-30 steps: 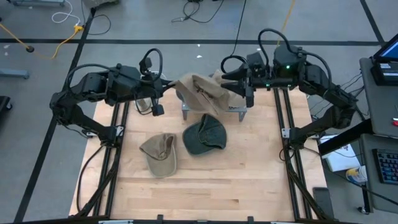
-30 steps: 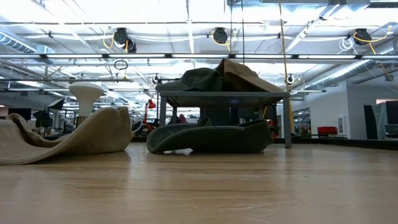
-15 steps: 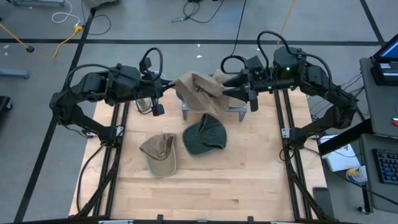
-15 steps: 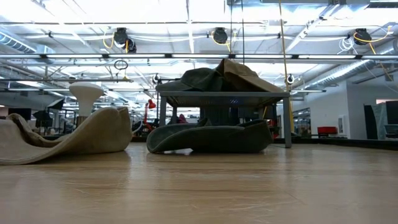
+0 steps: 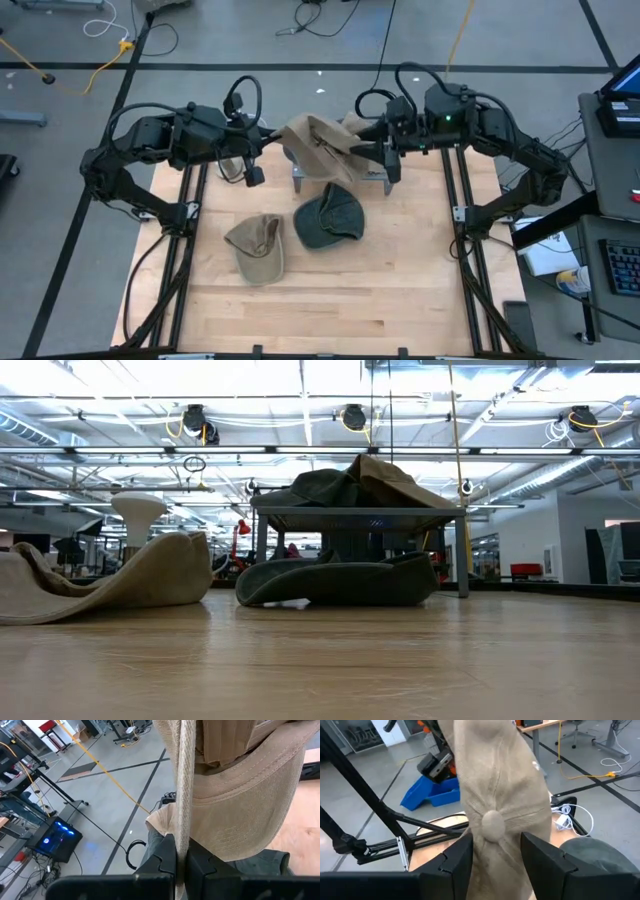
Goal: Pick & Place hat
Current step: Stack the right brown cap on top of the brown cap on the shelf
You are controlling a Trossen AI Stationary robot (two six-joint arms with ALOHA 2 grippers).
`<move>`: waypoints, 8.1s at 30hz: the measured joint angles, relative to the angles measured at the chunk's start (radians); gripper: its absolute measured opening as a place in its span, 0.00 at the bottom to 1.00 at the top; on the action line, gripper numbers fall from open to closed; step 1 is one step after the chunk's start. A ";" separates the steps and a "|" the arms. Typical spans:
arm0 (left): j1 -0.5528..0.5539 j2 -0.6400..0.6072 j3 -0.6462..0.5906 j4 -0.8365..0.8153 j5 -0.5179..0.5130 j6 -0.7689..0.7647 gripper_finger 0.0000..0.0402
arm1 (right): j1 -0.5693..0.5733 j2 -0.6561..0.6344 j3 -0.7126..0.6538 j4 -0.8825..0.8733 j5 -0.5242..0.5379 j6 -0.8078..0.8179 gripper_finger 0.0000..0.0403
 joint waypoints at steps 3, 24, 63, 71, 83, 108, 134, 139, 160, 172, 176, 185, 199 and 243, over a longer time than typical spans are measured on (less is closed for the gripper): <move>0.000 0.000 0.000 -0.008 0.001 -0.001 0.02 | 0.000 -0.006 0.000 0.006 -0.002 0.008 0.33; -0.001 -0.001 0.000 -0.098 0.094 -0.201 0.18 | 0.007 -0.048 0.001 0.018 0.135 0.001 0.03; 0.000 -0.001 0.000 -0.295 0.106 -0.508 0.21 | 0.056 -0.019 0.001 -0.097 1.436 -0.113 0.03; 0.000 -0.001 0.000 -0.295 0.185 -0.530 0.21 | 0.059 0.069 0.000 0.182 1.675 -0.439 0.03; 0.000 -0.001 0.000 -0.323 0.230 -0.518 0.21 | 0.051 0.228 0.000 0.755 1.673 -0.943 0.03; 0.000 -0.001 0.000 -0.325 0.370 -0.448 0.21 | -0.017 0.059 0.000 0.120 0.939 -0.104 0.03; 0.000 -0.001 -0.001 -0.324 0.379 -0.477 0.21 | -0.318 -0.115 0.001 -0.567 0.139 0.775 0.03; 0.000 -0.001 -0.001 -0.340 0.381 -0.473 0.21 | -0.330 -0.187 0.001 -0.270 0.157 0.739 0.03; 0.000 -0.001 -0.001 -0.372 0.383 -0.480 0.21 | -0.330 -0.104 0.001 -0.419 0.444 0.848 0.03; 0.000 -0.001 -0.001 -0.405 0.456 -0.482 0.21 | -0.330 0.094 0.000 -0.307 0.415 0.811 0.03; 0.000 -0.001 -0.001 -0.449 0.456 -0.481 0.21 | -0.337 0.079 0.000 -0.300 0.422 0.803 0.03; 0.000 0.000 -0.001 -0.450 0.453 -0.479 0.21 | -0.349 -0.064 0.000 -0.442 0.534 0.824 0.03; 0.000 0.000 -0.001 -0.418 0.452 -0.488 0.21 | -0.301 0.000 0.000 -0.705 0.625 0.883 0.03; -0.002 0.000 -0.001 -0.421 0.455 -0.524 0.21 | -0.223 0.468 0.000 -0.365 0.548 0.877 0.03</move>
